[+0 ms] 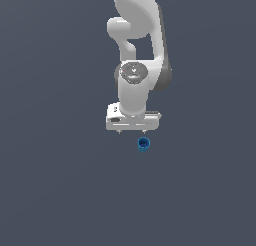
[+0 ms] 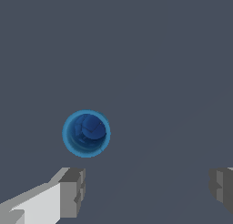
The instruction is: Pick up the object and move it to a goal position.
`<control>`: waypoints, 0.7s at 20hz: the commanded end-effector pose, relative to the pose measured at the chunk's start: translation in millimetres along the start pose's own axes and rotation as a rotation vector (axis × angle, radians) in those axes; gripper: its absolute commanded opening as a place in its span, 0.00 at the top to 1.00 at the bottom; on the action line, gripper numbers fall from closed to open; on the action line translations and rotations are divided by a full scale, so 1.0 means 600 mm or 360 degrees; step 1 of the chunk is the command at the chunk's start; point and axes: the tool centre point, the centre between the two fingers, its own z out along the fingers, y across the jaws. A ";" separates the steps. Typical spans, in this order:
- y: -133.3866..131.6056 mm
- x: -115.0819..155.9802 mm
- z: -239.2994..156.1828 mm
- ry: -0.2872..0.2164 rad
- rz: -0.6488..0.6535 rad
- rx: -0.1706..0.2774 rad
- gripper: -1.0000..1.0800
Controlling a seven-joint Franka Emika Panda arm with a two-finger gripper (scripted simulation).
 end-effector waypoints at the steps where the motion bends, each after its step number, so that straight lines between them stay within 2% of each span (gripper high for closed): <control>1: -0.022 0.006 0.019 0.0007 -0.0006 -0.0004 0.04; 8: -0.083 0.020 0.073 0.0031 -0.0019 -0.0008 0.04; 14: -0.094 0.021 0.083 0.0033 -0.0023 -0.0008 0.04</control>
